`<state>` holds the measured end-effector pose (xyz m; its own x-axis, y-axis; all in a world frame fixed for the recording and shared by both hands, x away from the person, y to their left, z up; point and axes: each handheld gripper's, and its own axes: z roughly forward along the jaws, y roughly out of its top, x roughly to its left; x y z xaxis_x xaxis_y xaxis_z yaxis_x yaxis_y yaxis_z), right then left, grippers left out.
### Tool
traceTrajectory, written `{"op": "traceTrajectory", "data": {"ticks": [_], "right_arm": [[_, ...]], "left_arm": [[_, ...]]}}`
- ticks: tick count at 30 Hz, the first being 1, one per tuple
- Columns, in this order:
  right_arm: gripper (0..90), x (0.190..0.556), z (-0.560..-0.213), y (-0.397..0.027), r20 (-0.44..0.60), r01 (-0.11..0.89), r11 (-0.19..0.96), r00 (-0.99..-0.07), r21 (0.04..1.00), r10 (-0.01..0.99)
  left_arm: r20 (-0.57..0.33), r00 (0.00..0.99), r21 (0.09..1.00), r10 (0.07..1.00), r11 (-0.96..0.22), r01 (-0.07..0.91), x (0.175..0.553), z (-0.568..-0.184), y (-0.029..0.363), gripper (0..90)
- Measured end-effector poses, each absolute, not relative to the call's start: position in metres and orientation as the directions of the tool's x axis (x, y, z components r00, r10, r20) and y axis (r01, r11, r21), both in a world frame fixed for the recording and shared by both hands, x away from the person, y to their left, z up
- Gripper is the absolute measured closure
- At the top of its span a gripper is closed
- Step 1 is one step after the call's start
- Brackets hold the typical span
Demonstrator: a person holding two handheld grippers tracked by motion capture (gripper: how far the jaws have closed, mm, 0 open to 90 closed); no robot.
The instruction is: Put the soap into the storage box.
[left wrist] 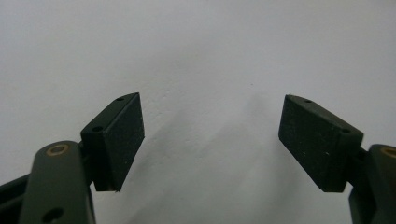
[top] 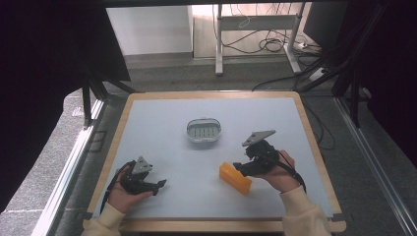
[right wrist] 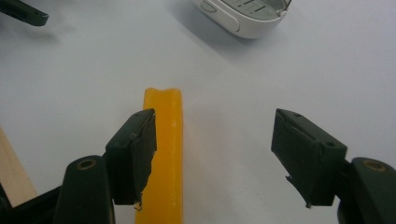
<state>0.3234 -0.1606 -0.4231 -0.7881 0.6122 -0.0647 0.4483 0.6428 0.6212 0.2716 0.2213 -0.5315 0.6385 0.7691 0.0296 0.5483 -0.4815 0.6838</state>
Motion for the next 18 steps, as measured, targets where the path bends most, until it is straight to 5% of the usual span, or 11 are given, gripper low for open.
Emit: {"op": "traceTrajectory", "data": {"ticks": [18], "right_arm": [[33.5, 0.319, -0.442, -0.147, -0.017, 0.488, 0.678, -0.805, 0.550, 0.593]], "left_arm": [[0.027, 0.641, 0.687, 0.767, -0.480, 0.546, 0.271, -0.531, 0.220, 22.3]]}}
